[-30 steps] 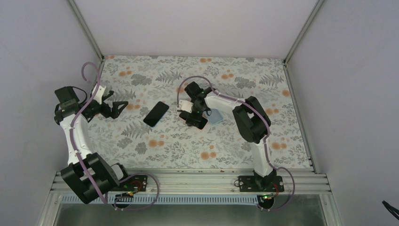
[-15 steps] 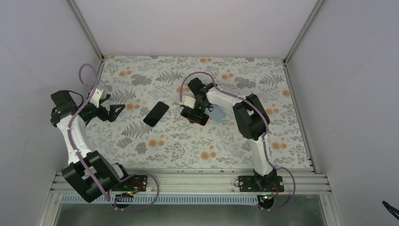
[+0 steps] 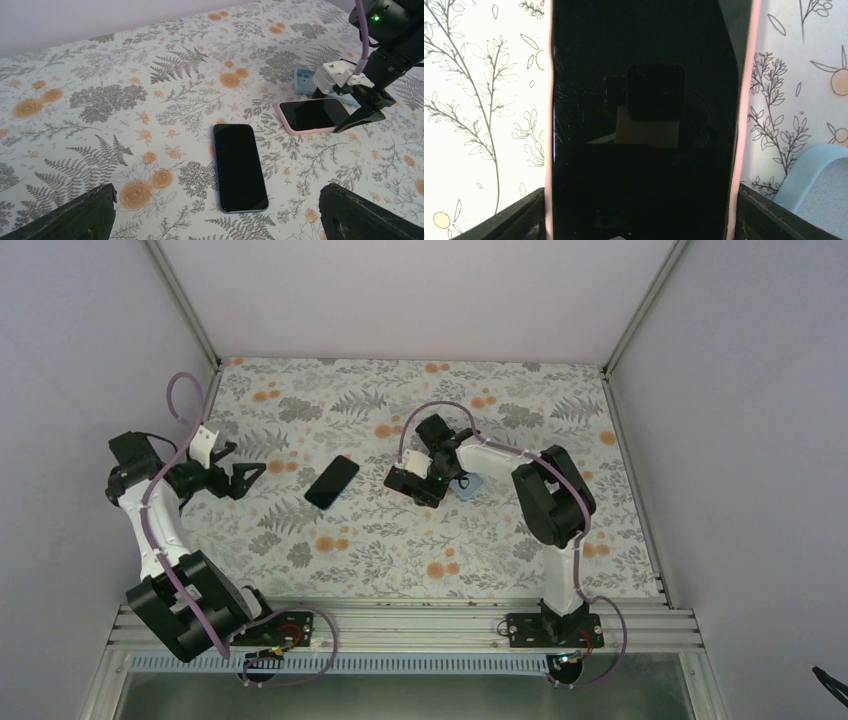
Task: Take the phone out of the phone case
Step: Pick up the phone at the center of the board.
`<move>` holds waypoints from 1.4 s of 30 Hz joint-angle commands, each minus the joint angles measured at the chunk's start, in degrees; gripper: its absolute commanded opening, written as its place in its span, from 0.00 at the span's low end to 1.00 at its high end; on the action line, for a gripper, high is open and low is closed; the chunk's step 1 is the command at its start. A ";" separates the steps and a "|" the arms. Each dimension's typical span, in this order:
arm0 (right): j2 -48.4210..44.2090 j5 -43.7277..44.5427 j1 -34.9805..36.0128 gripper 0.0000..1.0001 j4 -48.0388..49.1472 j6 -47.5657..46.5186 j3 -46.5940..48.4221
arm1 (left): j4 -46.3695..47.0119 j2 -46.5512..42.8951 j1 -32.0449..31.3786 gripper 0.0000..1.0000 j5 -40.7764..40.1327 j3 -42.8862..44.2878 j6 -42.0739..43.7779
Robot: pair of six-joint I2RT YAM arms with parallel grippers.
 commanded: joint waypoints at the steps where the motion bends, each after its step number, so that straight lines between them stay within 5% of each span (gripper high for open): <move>1: 6.46 2.81 -0.52 0.77 -9.16 3.12 -7.84 | 1.44 0.13 0.19 1.00 1.52 2.26 0.06; 7: 4.70 4.37 -0.52 0.65 -6.31 3.52 -6.43 | 4.60 1.54 -4.54 1.00 -4.90 3.86 -6.41; 13: -1.34 3.71 -0.37 0.61 -4.69 2.05 -2.76 | 5.27 8.94 -18.54 1.00 -13.40 9.48 -14.62; 21: -7.44 3.63 1.98 0.58 -8.03 1.29 5.32 | -9.41 34.14 -29.26 1.00 -1.36 25.82 -14.41; 31: -9.05 6.29 6.86 0.58 -9.39 1.33 13.67 | -23.99 50.17 -36.13 1.00 10.19 37.91 -9.17; 42: -3.99 7.26 12.26 0.58 -10.27 1.57 21.84 | -25.31 53.01 -37.89 0.99 10.72 39.74 -10.42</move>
